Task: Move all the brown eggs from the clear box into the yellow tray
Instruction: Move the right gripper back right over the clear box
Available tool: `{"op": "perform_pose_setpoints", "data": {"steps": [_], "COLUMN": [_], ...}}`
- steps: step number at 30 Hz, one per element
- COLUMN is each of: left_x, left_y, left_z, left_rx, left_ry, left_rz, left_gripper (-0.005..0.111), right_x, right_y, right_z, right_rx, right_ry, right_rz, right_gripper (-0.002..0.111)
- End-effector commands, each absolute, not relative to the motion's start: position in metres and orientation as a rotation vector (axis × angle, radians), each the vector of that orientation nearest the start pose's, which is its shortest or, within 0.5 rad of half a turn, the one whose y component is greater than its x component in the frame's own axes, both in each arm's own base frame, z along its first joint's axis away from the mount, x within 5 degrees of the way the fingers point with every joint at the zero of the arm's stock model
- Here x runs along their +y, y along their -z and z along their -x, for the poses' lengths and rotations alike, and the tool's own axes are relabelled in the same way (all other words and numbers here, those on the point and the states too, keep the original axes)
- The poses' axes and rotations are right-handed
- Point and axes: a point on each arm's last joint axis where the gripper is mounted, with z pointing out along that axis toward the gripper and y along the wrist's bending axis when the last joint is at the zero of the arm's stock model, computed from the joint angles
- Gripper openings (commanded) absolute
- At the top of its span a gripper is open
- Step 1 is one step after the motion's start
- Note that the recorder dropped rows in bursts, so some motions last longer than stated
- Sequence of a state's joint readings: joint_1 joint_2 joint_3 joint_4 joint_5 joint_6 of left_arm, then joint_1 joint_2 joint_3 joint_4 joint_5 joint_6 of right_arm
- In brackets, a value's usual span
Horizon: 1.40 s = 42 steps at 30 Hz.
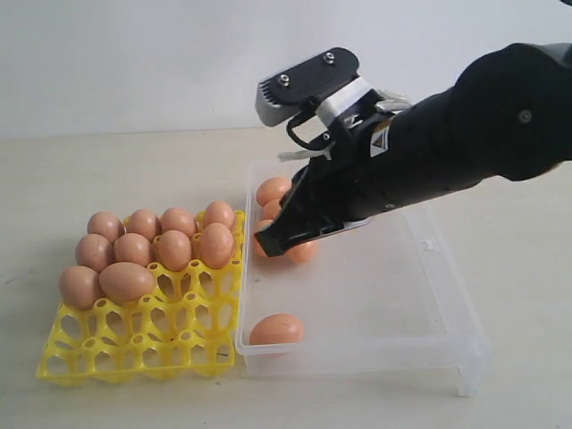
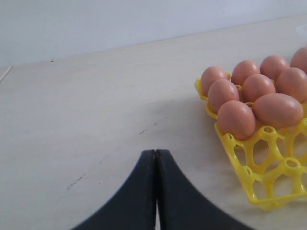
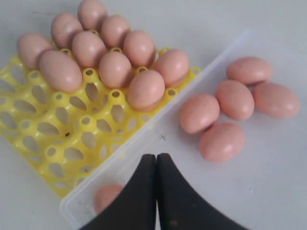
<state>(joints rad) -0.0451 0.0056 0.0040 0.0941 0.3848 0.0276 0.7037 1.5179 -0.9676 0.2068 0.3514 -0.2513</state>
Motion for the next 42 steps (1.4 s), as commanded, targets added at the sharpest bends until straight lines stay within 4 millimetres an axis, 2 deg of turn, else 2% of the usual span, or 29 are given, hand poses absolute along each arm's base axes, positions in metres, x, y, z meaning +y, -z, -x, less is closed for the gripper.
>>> {"op": "perform_pose_setpoints", "data": {"steps": [1,5,19,24,28,33,36,37,40,42], "left_x": [0.000,0.000,0.000,0.000,0.000,0.000,0.000,0.000,0.000,0.000], "left_y": [-0.179,-0.179,-0.179,-0.179,-0.179,-0.179,-0.179,-0.179,-0.179,-0.179], "left_z": [-0.053,-0.053,-0.053,-0.053,-0.053,-0.053,-0.053,-0.053,-0.053,-0.053], "left_rx": [1.857,1.857,1.857,1.857,1.857,1.857,1.857,1.857,1.857,1.857], "left_ry": [-0.070,-0.070,-0.070,-0.070,-0.070,-0.070,-0.070,-0.070,-0.070,-0.070], "left_rz": [-0.122,-0.122,-0.122,-0.122,-0.122,-0.122,-0.122,-0.122,-0.122,-0.122], "left_gripper": [0.000,0.000,0.000,0.000,0.000,0.000,0.000,0.000,0.000,0.000], "right_x": [0.198,0.190,0.189,0.185,0.174,0.166,0.171,0.175,0.182,0.188], "right_y": [-0.243,-0.243,-0.245,-0.249,-0.256,-0.254,-0.244,-0.233,-0.214,-0.208], "right_z": [-0.239,-0.241,-0.241,-0.250,-0.264,-0.285,-0.296,-0.302,-0.315,-0.325], "right_rx": [2.345,2.390,2.374,2.350,2.356,2.408,2.504,2.594,2.720,2.753], "right_ry": [-0.355,-0.323,-0.308,-0.332,-0.335,-0.309,-0.297,-0.276,-0.242,-0.251], "right_rz": [0.925,0.893,0.897,0.810,0.711,0.650,0.643,0.659,0.703,0.639], "right_gripper": [0.000,0.000,0.000,0.001,0.010,0.025,0.037,0.046,0.052,0.052]}}
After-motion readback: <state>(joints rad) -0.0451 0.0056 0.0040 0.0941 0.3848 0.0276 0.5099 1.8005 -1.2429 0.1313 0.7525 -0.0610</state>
